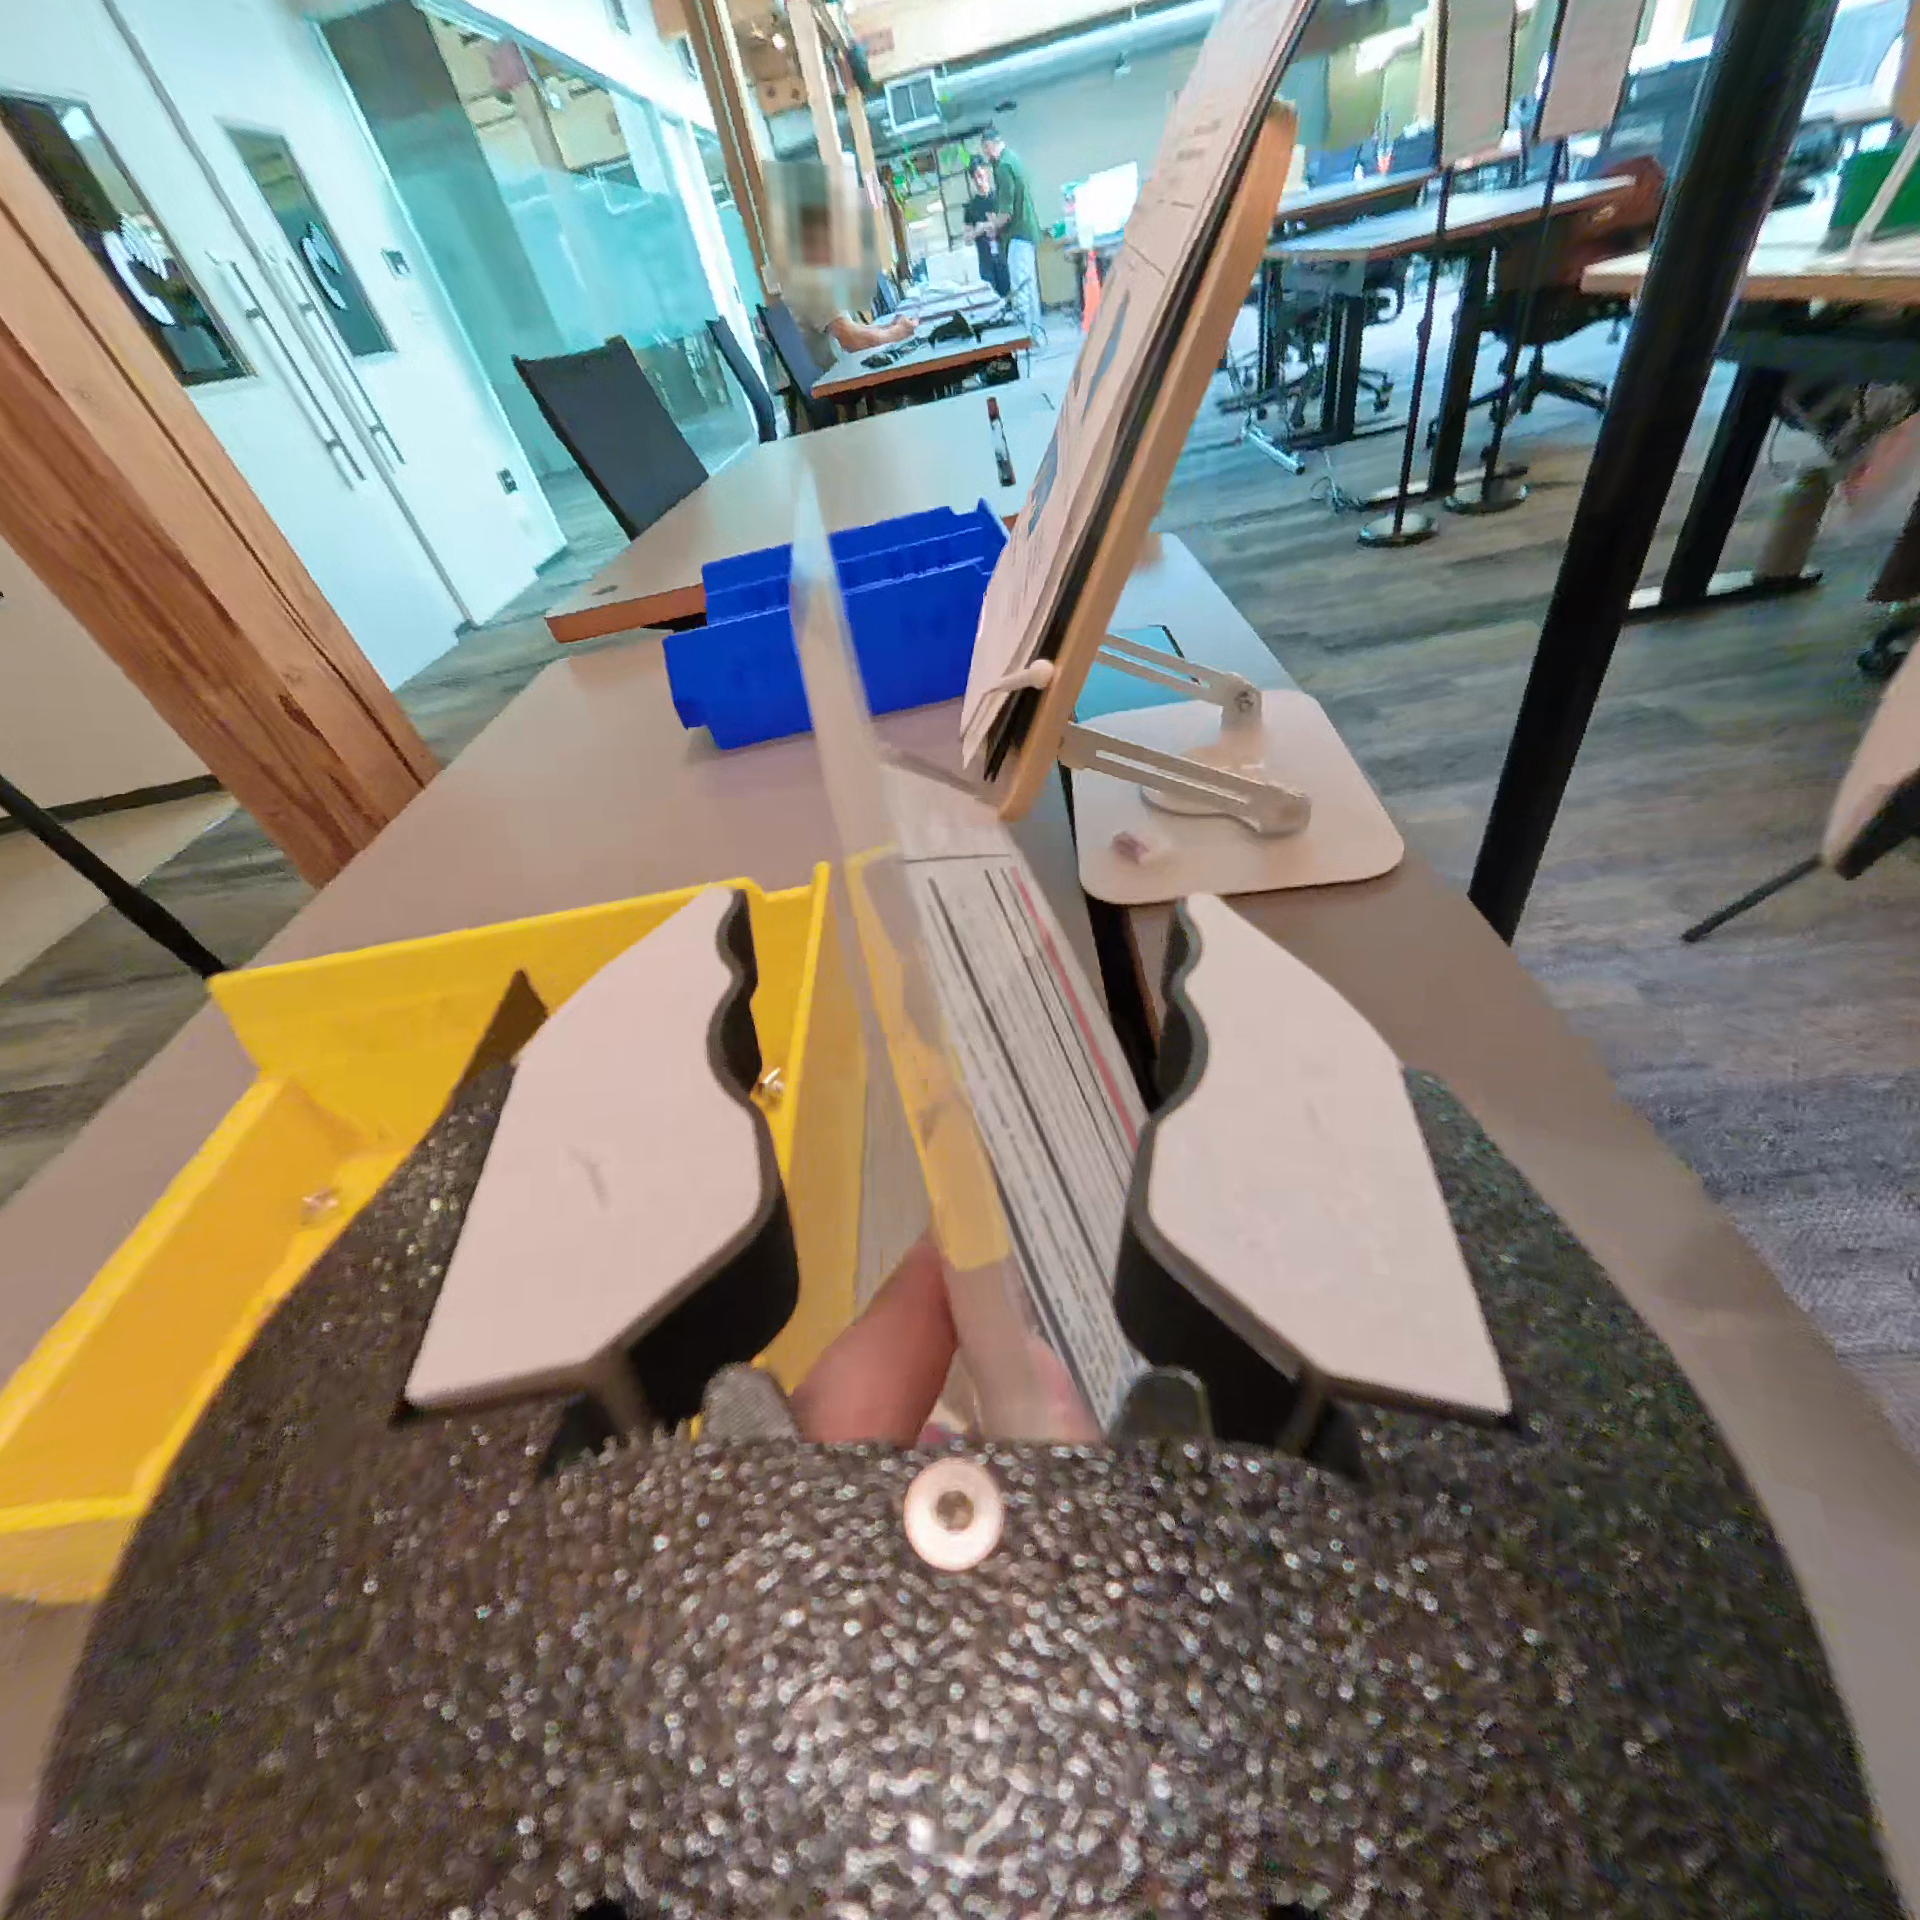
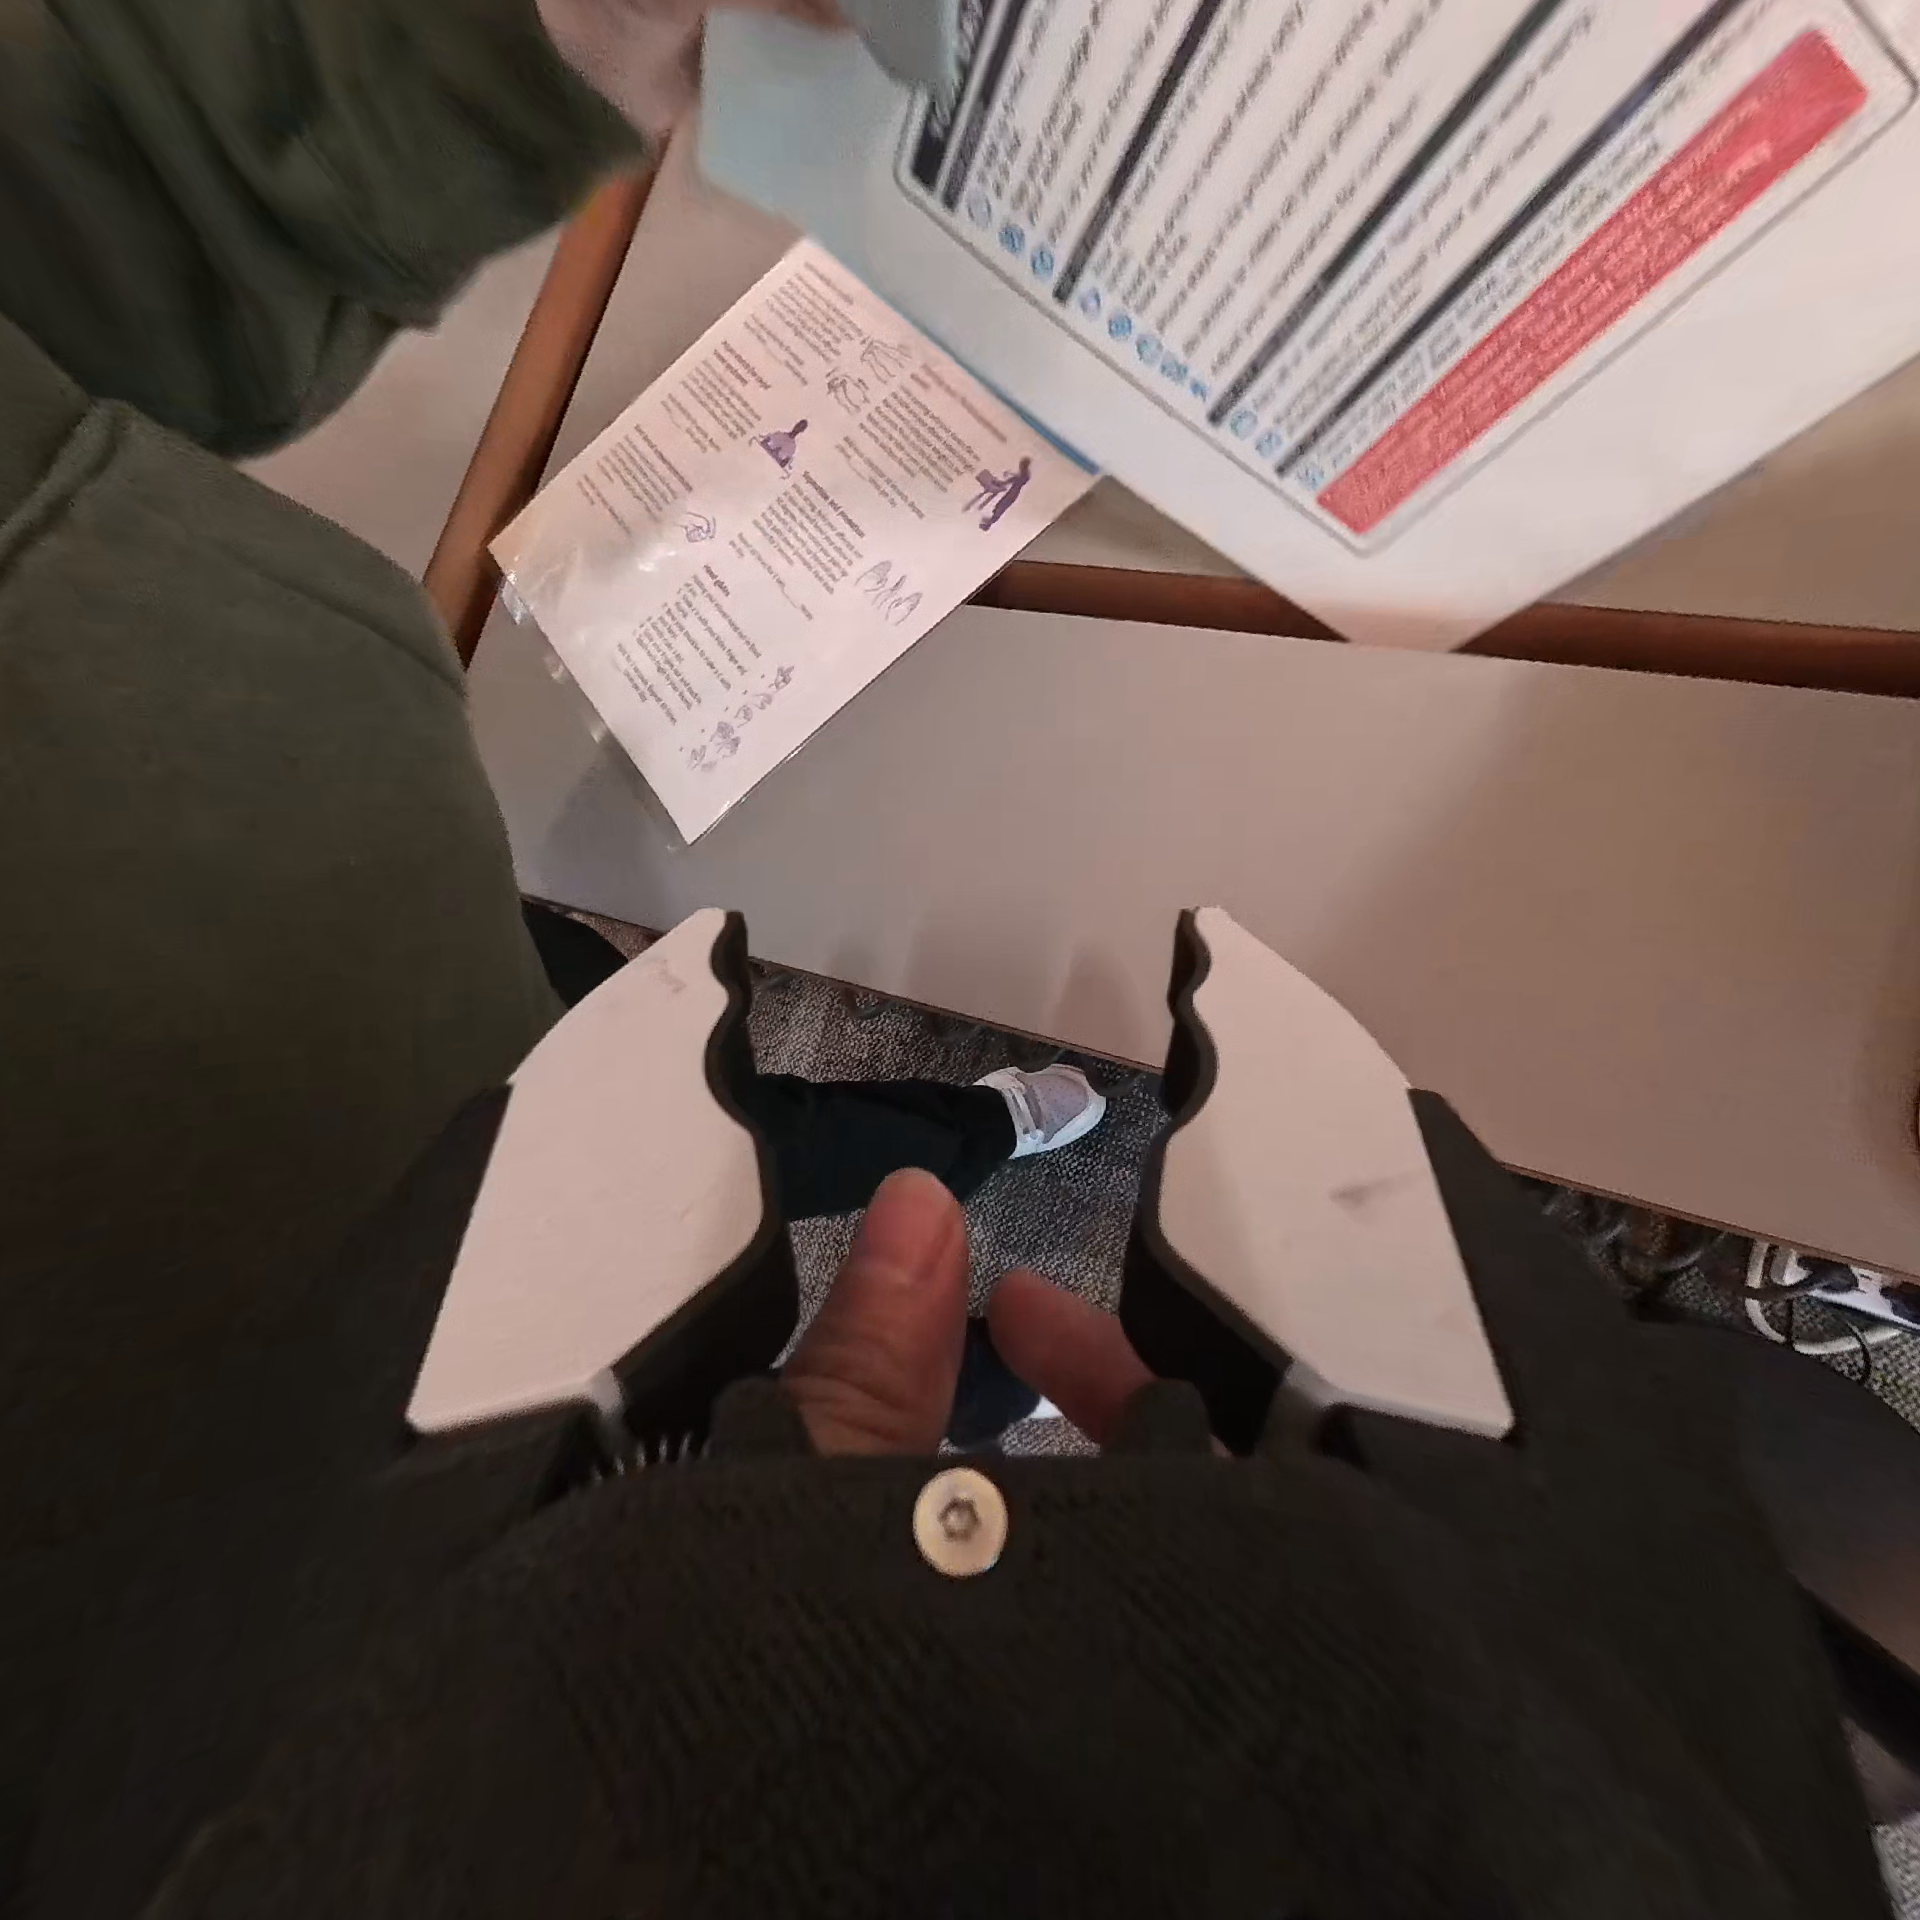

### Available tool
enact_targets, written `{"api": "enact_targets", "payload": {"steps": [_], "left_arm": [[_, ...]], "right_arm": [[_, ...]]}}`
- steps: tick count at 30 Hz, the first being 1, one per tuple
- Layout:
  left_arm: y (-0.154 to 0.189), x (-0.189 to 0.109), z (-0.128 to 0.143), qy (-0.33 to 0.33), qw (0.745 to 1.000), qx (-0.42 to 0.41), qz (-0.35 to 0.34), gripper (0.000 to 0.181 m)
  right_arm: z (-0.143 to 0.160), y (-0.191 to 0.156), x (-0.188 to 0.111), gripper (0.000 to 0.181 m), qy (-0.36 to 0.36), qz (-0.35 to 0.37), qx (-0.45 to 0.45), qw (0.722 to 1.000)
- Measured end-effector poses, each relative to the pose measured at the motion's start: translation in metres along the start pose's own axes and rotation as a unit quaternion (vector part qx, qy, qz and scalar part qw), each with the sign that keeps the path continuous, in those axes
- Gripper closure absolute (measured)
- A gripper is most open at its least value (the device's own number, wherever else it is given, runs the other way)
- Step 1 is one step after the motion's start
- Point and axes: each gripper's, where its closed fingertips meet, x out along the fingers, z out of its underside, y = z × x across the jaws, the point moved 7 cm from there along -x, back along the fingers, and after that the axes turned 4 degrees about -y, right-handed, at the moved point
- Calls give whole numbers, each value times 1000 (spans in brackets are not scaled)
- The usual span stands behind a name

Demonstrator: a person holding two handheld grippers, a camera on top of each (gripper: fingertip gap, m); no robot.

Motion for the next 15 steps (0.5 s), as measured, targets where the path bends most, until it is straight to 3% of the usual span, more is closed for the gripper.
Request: {"api": "enact_targets", "payload": {"steps": [6,12,15], "left_arm": [[11,26,23,37,993,-6,-112,106],[42,45,52,-14,998,21,-57,100],[41,44,63,-100,994,-36,-25,96]], "right_arm": [[1,0,2,107,7,-1,8,1000],[10,1,4,108,-2,-4,5,1000],[14,0,1,109,3,-4,13,1000]]}}
